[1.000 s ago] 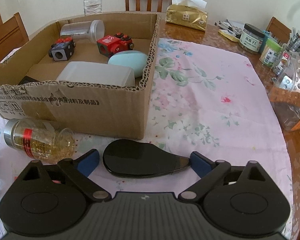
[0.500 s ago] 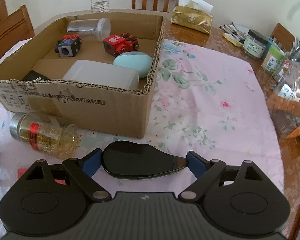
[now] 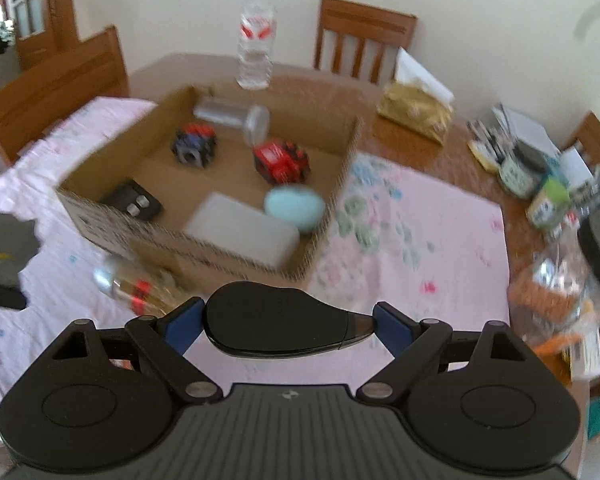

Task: Organize rigid objects
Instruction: 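Carry the cat into the box and open the left gripper while the right carries the paddle, then lower the black paddle into the box and open the right gripper, then grasp the gold capsule bottle with the left gripper while the right tool approaches the red card pack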

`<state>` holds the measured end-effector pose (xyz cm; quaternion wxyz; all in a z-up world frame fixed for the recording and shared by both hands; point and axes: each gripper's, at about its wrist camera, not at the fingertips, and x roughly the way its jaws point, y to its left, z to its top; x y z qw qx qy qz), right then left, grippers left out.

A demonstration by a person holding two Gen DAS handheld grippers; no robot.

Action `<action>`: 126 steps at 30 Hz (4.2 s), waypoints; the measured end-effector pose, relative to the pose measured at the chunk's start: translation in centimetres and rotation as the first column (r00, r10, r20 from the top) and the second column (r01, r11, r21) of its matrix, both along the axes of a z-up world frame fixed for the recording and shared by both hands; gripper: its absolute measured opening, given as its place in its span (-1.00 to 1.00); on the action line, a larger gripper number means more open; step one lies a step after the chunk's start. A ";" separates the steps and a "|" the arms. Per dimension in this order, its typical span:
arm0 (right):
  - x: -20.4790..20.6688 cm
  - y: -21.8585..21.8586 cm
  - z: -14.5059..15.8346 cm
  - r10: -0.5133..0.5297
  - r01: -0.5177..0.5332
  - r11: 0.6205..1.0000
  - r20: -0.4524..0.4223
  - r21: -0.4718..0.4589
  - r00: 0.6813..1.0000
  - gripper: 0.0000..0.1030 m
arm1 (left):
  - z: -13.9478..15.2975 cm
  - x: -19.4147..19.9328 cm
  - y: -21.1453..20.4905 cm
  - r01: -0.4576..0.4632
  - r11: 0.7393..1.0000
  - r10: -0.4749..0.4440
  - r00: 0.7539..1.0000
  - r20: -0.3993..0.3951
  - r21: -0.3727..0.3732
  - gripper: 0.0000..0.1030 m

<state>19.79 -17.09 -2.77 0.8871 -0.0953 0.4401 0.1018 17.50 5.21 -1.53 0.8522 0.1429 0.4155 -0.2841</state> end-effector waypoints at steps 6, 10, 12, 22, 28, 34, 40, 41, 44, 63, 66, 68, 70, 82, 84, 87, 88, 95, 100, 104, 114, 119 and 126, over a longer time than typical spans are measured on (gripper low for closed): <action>1.2 1.1 2.6 0.076 -0.076 0.997 0.054 0.010 0.996 0.80 | 3.0 2.9 -1.9 0.033 0.999 -0.029 0.993 0.118 -0.031 0.40; 2.3 1.5 3.2 0.096 -0.098 0.995 0.072 0.015 0.993 0.80 | 2.8 6.1 -3.1 0.011 1.000 -0.007 0.989 0.146 -0.026 0.40; 2.8 1.6 3.3 0.100 -0.102 0.995 0.077 0.018 0.992 0.80 | 2.4 7.7 -3.4 -0.006 0.999 0.010 0.991 0.133 -0.033 0.40; 5.2 2.6 3.1 0.132 -0.134 0.991 0.080 0.016 0.988 0.80 | 0.7 11.1 -2.2 -0.180 0.982 0.188 0.964 0.189 -0.060 0.84; 7.0 3.8 2.8 0.165 -0.167 0.986 0.076 0.014 0.983 0.80 | 1.6 8.4 -0.3 -0.263 0.962 0.274 0.928 0.251 -0.078 0.89; 9.0 5.3 2.1 0.191 -0.193 0.981 0.061 0.022 0.980 0.81 | 2.0 4.8 1.3 -0.341 0.934 0.356 0.897 0.263 -0.101 0.99; 11.5 7.4 1.3 0.222 -0.222 0.975 0.040 0.013 0.974 0.81 | 1.5 2.7 3.2 -0.424 0.899 0.438 0.874 0.212 -0.111 0.99; 11.9 7.8 1.2 0.225 -0.226 0.974 0.039 0.009 0.974 0.81 | 1.4 2.6 3.5 -0.439 0.892 0.452 0.868 0.207 -0.107 0.99; 13.0 8.7 1.1 0.218 -0.218 0.976 0.049 -0.002 0.975 0.82 | 1.0 1.9 4.3 -0.488 0.869 0.493 0.845 0.205 -0.079 0.99; 11.1 8.5 1.5 0.168 -0.168 0.986 0.035 0.006 0.985 1.00 | 0.0 0.1 5.0 -0.595 0.803 0.592 0.795 0.134 -0.018 0.99; 9.6 7.7 1.9 0.154 -0.155 0.988 0.044 0.023 0.987 1.00 | 0.0 -0.2 4.7 -0.600 0.800 0.598 0.791 0.131 -0.026 0.99; 8.5 7.2 2.2 0.150 -0.152 0.988 0.054 0.033 0.987 1.00 | -0.1 -0.3 4.7 -0.612 0.790 0.611 0.782 0.121 -0.037 0.99; 7.4 6.7 2.4 0.158 -0.161 0.986 0.063 0.043 0.985 1.00 | -0.2 -0.4 4.7 -0.618 0.785 0.619 0.779 0.103 -0.042 0.99; -0.6 6.8 -2.0 0.111 -0.105 0.990 -0.067 0.090 0.992 1.00 | -1.5 -0.3 4.5 -0.481 0.876 0.483 0.872 0.076 -0.044 0.99; -1.6 7.4 -3.7 0.087 -0.079 0.993 -0.089 0.090 0.992 1.00 | -1.9 -0.5 4.7 -0.448 0.893 0.449 0.891 0.069 -0.037 0.99; -2.4 8.6 -6.1 0.049 -0.039 0.996 -0.129 0.084 0.990 1.00 | -2.5 -1.0 5.4 -0.404 0.914 0.406 0.913 0.051 -0.037 0.99; -2.5 9.0 -6.7 0.046 -0.035 0.996 -0.135 0.080 0.990 1.00 | -2.6 -1.1 5.6 -0.394 0.918 0.395 0.918 0.043 -0.041 0.99; -3.2 11.2 -8.9 -0.012 0.013 1.000 -0.139 0.007 0.990 1.00 | -3.3 -1.2 7.2 -0.357 0.933 0.358 0.933 0.025 -0.050 0.99; -2.8 11.1 -9.7 -0.058 0.058 0.998 -0.136 -0.003 0.989 1.00 | -3.5 -1.5 7.2 -0.351 0.935 0.352 0.936 0.015 -0.045 0.99; -2.9 9.7 -9.8 -0.100 0.103 0.995 -0.137 0.013 0.986 1.00 | -3.8 -1.5 6.2 -0.359 0.933 0.359 0.933 0.015 -0.027 0.99; -2.7 4.3 -9.8 -0.128 0.131 0.991 -0.141 0.012 0.982 1.00 | -3.9 -1.2 1.2 -0.377 0.925 0.377 0.926 -0.011 -0.049 0.99; -2.8 2.7 -9.7 -0.051 0.054 0.998 -0.141 0.018 0.989 1.00 | -4.7 -0.6 -2.2 -0.372 0.927 0.371 0.928 -0.031 -0.050 0.99; -2.8 1.9 -9.9 0.066 -0.063 0.998 -0.126 0.028 0.990 1.00 | -6.1 0.3 -6.3 -0.367 0.928 0.364 0.930 -0.051 -0.065 0.99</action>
